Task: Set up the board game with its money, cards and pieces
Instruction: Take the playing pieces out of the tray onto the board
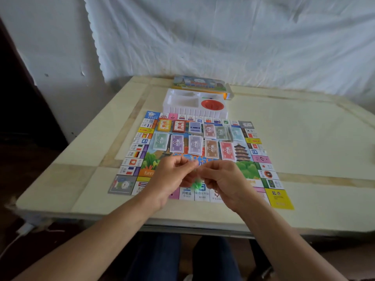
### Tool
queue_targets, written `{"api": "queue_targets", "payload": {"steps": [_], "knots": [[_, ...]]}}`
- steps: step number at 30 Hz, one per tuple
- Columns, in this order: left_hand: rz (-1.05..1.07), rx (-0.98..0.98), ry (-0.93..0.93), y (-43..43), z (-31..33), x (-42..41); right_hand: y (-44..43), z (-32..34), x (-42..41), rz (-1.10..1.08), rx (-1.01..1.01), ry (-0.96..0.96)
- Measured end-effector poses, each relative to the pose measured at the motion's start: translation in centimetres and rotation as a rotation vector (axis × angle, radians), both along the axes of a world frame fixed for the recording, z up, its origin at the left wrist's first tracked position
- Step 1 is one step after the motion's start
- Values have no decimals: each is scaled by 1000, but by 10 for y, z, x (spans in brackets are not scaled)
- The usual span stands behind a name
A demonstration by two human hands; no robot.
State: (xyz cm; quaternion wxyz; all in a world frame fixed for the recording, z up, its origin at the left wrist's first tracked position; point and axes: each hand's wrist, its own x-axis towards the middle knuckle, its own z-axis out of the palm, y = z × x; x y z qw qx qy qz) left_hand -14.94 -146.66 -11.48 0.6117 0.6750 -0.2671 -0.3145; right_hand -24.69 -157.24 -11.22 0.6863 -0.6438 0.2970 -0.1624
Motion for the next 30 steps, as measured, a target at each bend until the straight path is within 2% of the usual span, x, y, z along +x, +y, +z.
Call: {"api": "queue_targets", "payload": {"steps": [3, 5, 10, 13, 15, 16, 19, 21, 25, 26, 30], "knots": [[17, 6, 48, 0, 0, 1, 6, -3, 0, 14, -95, 15], [7, -2, 55, 2, 1, 0, 8, -4, 0, 5, -80, 4], [11, -22, 49, 2, -3, 1, 13, -7, 2, -71, 195, -98], [-3, -20, 22, 2, -6, 2, 16, -12, 4, -172, 230, -107], [-9, 11, -68, 3, -7, 2, 16, -15, 6, -252, 123, -52], [-5, 43, -163, 3, -6, 2, 17, -17, 6, -295, 34, -16], [48, 199, -625, 2, -7, 2, 21, -19, 6, -345, -254, 10], [87, 205, -723, -1, -6, 1, 26, -18, 5, -312, -396, -35], [60, 104, -467, -6, 0, 2, 29, -17, 7, -223, -486, -62], [60, 87, -453, -7, 2, 4, 28, -16, 7, -214, -472, -78], [79, 26, -398, -9, 11, 17, 19, -17, 3, -318, -254, -191]]}}
